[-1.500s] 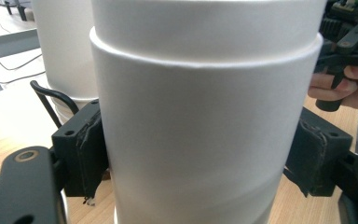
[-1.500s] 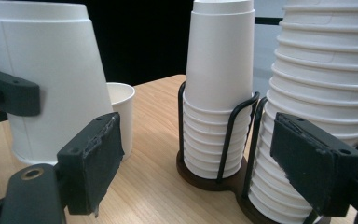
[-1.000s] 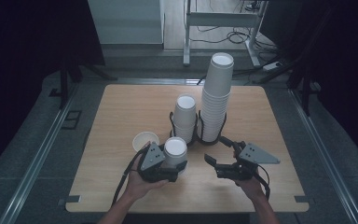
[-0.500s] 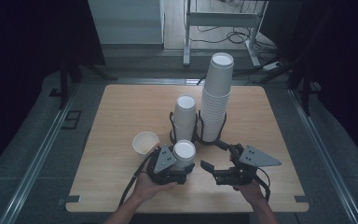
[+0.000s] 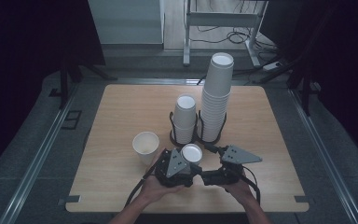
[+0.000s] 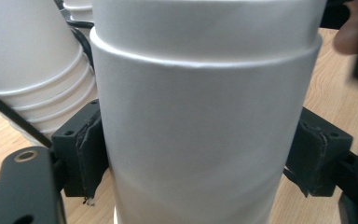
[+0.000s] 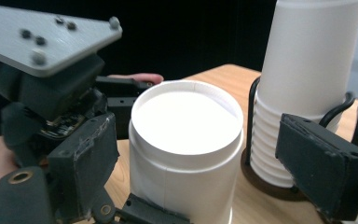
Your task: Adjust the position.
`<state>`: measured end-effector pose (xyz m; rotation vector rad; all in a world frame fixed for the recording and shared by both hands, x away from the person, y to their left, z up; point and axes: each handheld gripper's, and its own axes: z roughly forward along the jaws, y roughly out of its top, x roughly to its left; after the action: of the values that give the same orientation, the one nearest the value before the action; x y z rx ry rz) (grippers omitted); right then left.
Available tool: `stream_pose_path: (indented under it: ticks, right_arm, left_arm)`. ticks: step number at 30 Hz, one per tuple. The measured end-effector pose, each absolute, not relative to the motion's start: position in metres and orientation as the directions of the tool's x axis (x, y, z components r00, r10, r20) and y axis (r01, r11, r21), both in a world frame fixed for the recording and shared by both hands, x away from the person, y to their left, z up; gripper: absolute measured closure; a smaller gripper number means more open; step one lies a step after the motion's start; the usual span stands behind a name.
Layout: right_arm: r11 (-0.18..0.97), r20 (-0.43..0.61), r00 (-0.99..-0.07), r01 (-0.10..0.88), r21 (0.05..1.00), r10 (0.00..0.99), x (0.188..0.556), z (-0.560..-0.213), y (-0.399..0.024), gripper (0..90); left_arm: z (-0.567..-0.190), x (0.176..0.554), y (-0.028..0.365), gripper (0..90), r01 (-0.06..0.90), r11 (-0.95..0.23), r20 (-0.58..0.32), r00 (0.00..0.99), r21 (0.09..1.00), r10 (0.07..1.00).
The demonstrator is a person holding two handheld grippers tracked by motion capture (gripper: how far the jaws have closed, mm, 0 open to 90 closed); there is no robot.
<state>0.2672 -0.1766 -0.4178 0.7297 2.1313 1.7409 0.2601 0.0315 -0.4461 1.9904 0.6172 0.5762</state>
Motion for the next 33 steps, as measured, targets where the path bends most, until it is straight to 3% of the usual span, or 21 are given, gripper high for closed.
stream_pose_path:
  ticks: [9, 12, 15, 20, 26, 33]
  right_arm:
    - [0.173, 0.093, -0.827, 0.224, 0.959, 0.554, 0.273, -0.428, -0.164, 11.6]
    - [0.184, 0.089, -0.83, 0.225, 0.957, 0.55, 0.275, -0.431, -0.161, 14.1]
    - [0.189, 0.086, -0.832, 0.223, 0.956, 0.548, 0.276, -0.434, -0.159, 22.4]
    - [0.185, 0.083, -0.829, 0.219, 0.958, 0.553, 0.274, -0.434, -0.159, 23.8]
    - [0.138, 0.119, -0.82, 0.234, 0.963, 0.56, 0.274, -0.433, -0.163, 24.3]
    - [0.06, 0.171, -0.822, 0.241, 0.969, 0.543, 0.271, -0.426, -0.177, 24.3]
  left_arm:
    - [-0.449, 0.258, 0.025, 18.3, 0.177, -0.445, 0.153, 0.777, 0.878, 0.611]
    - [-0.449, 0.257, 0.022, 18.3, 0.174, -0.447, 0.154, 0.781, 0.877, 0.605]
    - [-0.449, 0.257, 0.021, 18.3, 0.173, -0.449, 0.154, 0.783, 0.877, 0.602]
    - [-0.449, 0.258, 0.021, 17.5, 0.178, -0.445, 0.144, 0.787, 0.878, 0.6]
    - [-0.451, 0.26, 0.021, 6.4, 0.204, -0.435, 0.114, 0.792, 0.877, 0.6]
    - [-0.452, 0.262, 0.025, 3.9, 0.208, -0.41, 0.076, 0.814, 0.888, 0.576]
